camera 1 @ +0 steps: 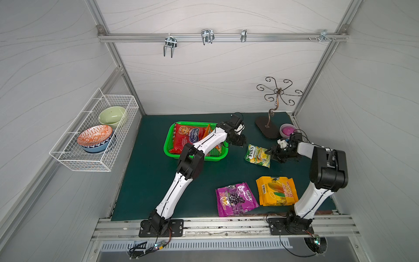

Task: Put the candies in the basket
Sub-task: Pick up the candy at the center of the board.

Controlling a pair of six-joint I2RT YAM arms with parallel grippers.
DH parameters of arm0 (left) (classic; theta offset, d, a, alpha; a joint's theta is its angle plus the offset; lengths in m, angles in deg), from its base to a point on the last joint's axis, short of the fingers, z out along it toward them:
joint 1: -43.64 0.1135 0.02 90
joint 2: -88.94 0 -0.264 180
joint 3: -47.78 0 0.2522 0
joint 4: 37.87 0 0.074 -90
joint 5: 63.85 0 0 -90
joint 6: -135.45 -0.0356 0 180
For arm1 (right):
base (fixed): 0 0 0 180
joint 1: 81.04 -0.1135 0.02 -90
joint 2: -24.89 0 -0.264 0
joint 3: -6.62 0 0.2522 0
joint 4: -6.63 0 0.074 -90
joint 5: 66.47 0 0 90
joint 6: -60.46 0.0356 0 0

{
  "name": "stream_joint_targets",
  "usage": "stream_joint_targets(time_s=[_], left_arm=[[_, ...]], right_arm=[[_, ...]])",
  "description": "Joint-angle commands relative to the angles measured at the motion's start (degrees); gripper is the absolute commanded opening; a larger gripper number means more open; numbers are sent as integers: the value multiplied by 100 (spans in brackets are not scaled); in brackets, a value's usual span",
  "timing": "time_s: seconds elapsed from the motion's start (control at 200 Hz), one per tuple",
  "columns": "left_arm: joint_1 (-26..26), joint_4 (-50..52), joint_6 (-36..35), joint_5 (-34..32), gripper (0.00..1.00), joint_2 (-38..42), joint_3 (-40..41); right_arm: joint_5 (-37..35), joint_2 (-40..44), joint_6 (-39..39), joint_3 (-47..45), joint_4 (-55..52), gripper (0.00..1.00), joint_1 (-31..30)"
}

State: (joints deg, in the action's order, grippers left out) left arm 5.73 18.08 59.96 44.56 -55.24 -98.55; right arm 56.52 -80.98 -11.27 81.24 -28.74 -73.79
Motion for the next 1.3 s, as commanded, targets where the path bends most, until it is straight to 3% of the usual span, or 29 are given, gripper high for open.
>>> stream_joint_targets(time_s=[0.0,0.275,0.655,0.78,0.865,1.065,1.295], left_arm=[[-58,-330,141,536,62,-702,-260],[-127,-175,370,385,59,-663,-313],[-485,19,538,365,59,706,521],[-604,-24,808,-25,60,887,771],[-596,-43,1089,-665,60,875,882],[-595,-75,1792,-1274,51,783,1237],[-477,-253,1699,-1712,49,457,1049]], right_arm=[[44,-195,-142,233,-136,54,-110],[278,-370,-319,345,-19,51,-278],[273,-431,-330,312,-26,50,-346],[200,-435,-381,306,-86,50,-340],[156,-426,-419,274,-123,50,-347],[71,-449,-511,277,-204,49,-355],[16,-418,-564,304,-251,49,-377]])
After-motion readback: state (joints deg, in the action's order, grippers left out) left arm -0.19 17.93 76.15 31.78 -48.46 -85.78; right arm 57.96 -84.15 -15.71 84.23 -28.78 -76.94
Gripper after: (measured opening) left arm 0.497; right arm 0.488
